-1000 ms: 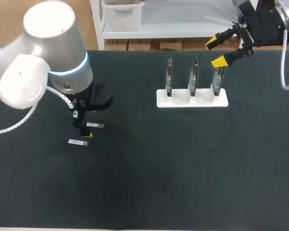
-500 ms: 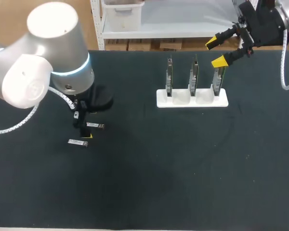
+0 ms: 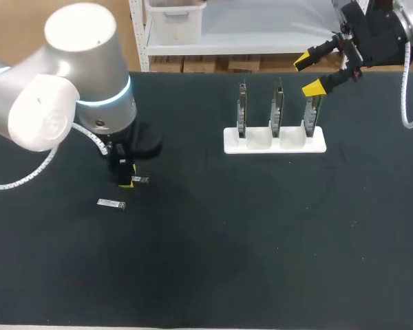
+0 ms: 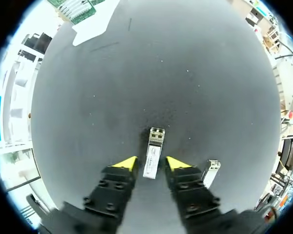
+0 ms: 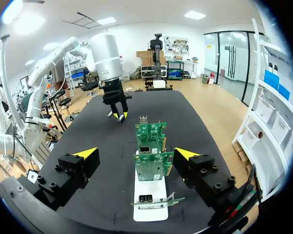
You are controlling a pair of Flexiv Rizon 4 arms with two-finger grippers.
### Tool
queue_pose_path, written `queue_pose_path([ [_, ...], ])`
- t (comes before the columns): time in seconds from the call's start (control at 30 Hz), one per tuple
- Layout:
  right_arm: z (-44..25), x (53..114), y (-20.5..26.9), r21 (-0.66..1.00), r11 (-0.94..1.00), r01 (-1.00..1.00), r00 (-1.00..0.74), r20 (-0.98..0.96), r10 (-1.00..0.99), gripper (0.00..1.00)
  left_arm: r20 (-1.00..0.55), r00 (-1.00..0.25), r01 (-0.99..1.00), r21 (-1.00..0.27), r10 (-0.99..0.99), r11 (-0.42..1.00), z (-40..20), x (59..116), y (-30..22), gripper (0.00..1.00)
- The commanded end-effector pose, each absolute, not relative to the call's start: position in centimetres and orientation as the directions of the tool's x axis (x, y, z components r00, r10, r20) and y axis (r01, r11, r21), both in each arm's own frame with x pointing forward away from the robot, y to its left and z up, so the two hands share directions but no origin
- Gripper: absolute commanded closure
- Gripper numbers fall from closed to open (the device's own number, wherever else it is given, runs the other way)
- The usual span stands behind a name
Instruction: Pick up the optical module with the left hand, and insert it into the network port with the right hand.
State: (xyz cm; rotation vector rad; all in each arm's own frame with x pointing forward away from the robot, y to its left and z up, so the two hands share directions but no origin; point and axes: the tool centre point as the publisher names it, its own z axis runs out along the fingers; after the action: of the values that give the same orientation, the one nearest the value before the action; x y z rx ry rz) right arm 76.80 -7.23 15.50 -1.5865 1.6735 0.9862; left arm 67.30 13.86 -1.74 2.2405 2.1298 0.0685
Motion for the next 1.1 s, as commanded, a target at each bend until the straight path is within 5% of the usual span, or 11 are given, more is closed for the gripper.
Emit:
queue_pose_path([
  [0.03,15.5,76.8,-7.2,0.099,-0.002,-0.995,-0.083,-0.845,-0.529,0.0,-0.008,0.058,0.997,0.054,0.998,-0.057,-1.9,67.7,13.8,1.0],
  [0.37,15.5,76.8,-7.2,0.099,-0.002,-0.995,-0.083,-0.845,-0.529,0.0,-0.105,0.019,0.996,0.084,0.994,-0.011,0.0,69.4,12.8,1.0],
  [0.83,15.5,76.8,-7.2,0.099,-0.002,-0.995,-0.083,-0.845,-0.529,0.0,-0.64,-0.097,0.962,0.136,0.762,0.236,11.5,79.4,5.0,1.0],
  [1.1,15.5,76.8,-7.2,0.099,-0.002,-0.995,-0.083,-0.845,-0.529,0.0,-0.802,-0.08,0.945,0.128,0.592,0.3,17.6,82.6,-0.7,1.0],
])
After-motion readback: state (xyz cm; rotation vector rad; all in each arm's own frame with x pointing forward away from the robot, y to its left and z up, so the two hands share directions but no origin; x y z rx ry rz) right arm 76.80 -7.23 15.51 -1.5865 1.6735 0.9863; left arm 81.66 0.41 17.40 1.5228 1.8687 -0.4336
